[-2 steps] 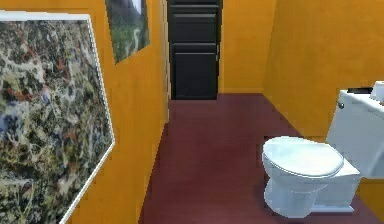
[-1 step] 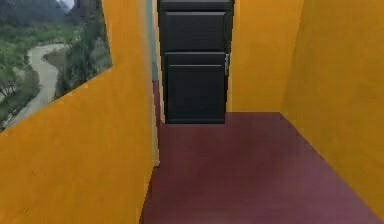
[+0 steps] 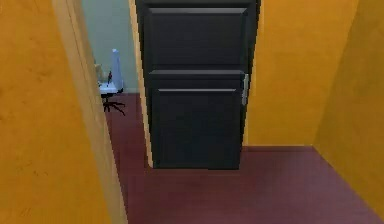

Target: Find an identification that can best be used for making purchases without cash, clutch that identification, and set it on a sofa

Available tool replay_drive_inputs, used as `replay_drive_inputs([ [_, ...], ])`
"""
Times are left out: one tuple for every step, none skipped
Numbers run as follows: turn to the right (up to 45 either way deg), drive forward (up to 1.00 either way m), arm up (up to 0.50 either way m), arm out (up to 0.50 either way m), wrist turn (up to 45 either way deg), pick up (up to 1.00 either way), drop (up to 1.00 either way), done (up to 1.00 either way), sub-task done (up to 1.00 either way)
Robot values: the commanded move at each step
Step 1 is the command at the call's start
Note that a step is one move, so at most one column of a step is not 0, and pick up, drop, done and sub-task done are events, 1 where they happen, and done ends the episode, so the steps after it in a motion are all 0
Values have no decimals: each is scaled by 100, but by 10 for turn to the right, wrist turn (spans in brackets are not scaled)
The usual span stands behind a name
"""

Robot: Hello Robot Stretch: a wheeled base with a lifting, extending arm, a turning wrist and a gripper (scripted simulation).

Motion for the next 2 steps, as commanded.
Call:
replay_drive_inputs([
  [0, 100, 0, 0, 0, 0, 0, 0, 0],
  [-150, 0, 0, 0, 0, 0, 0, 0, 0],
])
